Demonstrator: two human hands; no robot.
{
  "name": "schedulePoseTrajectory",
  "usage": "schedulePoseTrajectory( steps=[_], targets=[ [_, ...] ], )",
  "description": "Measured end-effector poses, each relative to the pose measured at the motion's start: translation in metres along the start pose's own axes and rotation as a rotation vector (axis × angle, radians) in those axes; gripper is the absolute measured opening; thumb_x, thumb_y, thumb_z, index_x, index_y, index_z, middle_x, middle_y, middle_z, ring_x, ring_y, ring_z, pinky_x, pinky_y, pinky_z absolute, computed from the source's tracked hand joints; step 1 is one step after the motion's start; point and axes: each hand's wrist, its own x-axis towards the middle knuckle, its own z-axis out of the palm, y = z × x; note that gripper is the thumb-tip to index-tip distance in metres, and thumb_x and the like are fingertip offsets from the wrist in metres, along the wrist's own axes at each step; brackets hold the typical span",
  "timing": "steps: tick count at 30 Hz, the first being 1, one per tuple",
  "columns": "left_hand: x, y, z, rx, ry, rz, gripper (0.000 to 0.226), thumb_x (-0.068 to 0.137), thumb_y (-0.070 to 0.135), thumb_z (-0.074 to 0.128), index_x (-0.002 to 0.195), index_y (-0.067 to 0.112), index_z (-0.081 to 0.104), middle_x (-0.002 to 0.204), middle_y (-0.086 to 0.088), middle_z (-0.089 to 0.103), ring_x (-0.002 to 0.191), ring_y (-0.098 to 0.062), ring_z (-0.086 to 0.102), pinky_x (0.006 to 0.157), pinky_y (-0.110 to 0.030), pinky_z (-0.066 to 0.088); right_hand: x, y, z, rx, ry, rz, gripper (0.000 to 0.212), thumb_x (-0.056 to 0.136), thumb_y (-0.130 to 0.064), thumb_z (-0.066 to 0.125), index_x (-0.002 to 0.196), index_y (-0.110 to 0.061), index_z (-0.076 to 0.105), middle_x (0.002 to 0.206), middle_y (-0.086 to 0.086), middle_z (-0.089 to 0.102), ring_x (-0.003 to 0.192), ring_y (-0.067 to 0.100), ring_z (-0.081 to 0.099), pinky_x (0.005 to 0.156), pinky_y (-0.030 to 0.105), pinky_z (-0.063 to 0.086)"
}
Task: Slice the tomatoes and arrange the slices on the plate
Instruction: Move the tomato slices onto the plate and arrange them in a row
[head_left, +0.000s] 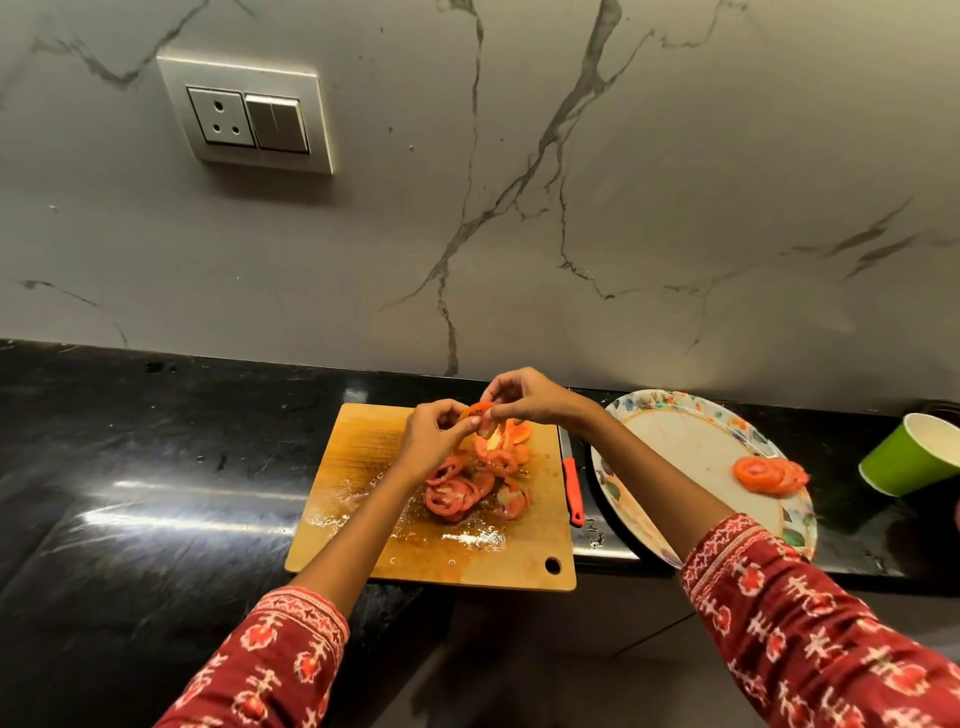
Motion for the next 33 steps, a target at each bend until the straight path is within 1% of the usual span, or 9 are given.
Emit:
schedulePoseTrajectory(
  steps=[6,8,11,14,17,21,24,29,33],
  targets=[
    [0.0,-0.004,0.005,0.116,0.019,-0.107,0.023,0.092,0.022,0.052,0.111,0.013,0.062,0.105,-0.005,0.064,0.098,-0.016,0.057,0.082,-0.03,0.048,0.0,-0.008,-0.011,-0.154,0.017,-0.012,0.012,0.083,-0.012,0.069,0.092,-0.005,0.064,0.081,0.002,0.063,0.072,0.009,0.061,0.062,0.016,0.049],
    [-0.001,-0.002,0.007,0.145,0.11,-0.266,0.028,0.096,0.024,0.044,0.115,0.009,0.057,0.106,-0.009,0.063,0.086,-0.015,0.059,0.076,-0.03,0.051,-0.002,-0.01,-0.016,-0.09,0.048,-0.028,0.011,0.084,-0.012,0.068,0.091,-0.007,0.063,0.085,0.005,0.065,0.073,0.009,0.062,0.062,0.017,0.05],
    [0.0,0.009,0.01,-0.155,0.071,-0.582,0.029,0.097,0.026,0.042,0.111,0.003,0.053,0.097,-0.012,0.064,0.068,-0.015,0.061,0.061,-0.023,0.055,-0.007,-0.015,-0.021,-0.008,0.034,-0.052,0.009,0.084,-0.013,0.068,0.09,-0.01,0.061,0.088,0.007,0.066,0.076,0.011,0.063,0.06,0.015,0.049],
    [0.003,0.023,0.007,-0.61,0.009,-0.81,0.029,0.097,0.023,0.044,0.113,0.001,0.052,0.104,-0.017,0.062,0.078,-0.02,0.065,0.057,-0.025,0.057,-0.011,-0.018,-0.023,0.03,-0.003,-0.058,0.007,0.085,-0.011,0.067,0.087,-0.013,0.061,0.086,0.005,0.065,0.076,0.012,0.062,0.058,0.013,0.049],
    [0.006,0.025,0.008,-0.705,0.059,-0.812,0.028,0.093,0.017,0.051,0.115,0.0,0.054,0.11,-0.018,0.06,0.081,-0.021,0.063,0.047,-0.022,0.055,-0.015,-0.018,-0.026,0.043,-0.024,-0.048,0.007,0.085,-0.008,0.066,0.087,-0.012,0.06,0.084,0.003,0.064,0.076,0.012,0.062,0.059,0.012,0.05],
    [0.006,0.023,0.009,-0.709,0.065,-0.724,0.027,0.087,0.0,0.057,0.114,-0.001,0.057,0.114,-0.019,0.061,0.083,-0.02,0.064,0.055,-0.022,0.057,-0.019,-0.014,-0.029,0.038,-0.073,-0.003,0.007,0.085,-0.006,0.065,0.087,-0.012,0.061,0.086,0.005,0.064,0.075,0.012,0.063,0.058,0.013,0.051],
    [0.004,0.02,0.01,-0.689,0.1,-0.66,0.041,0.085,-0.006,0.055,0.125,0.003,0.051,0.119,-0.018,0.059,0.085,-0.021,0.064,0.056,-0.023,0.057,-0.021,-0.004,-0.027,0.049,0.024,0.054,0.008,0.085,-0.007,0.065,0.084,-0.013,0.06,0.084,0.006,0.063,0.072,0.013,0.062,0.057,0.014,0.051],
    [-0.005,0.018,0.014,-0.561,0.085,-0.599,0.036,0.085,-0.006,0.055,0.12,0.002,0.055,0.113,-0.017,0.061,0.084,-0.019,0.065,0.055,-0.019,0.056,-0.028,0.012,-0.019,0.133,0.077,0.116,0.008,0.088,-0.008,0.063,0.083,-0.014,0.061,0.087,0.005,0.061,0.078,0.011,0.062,0.06,0.015,0.053],
    [-0.01,0.017,0.02,-0.473,0.023,-0.52,0.03,0.085,-0.003,0.057,0.115,0.001,0.059,0.106,-0.014,0.065,0.081,-0.017,0.065,0.056,-0.018,0.056,-0.032,0.017,-0.015,0.17,0.053,0.096,0.011,0.088,-0.005,0.06,0.098,-0.002,0.063,0.09,0.005,0.062,0.082,0.013,0.063,0.065,0.018,0.056]
  ],
)
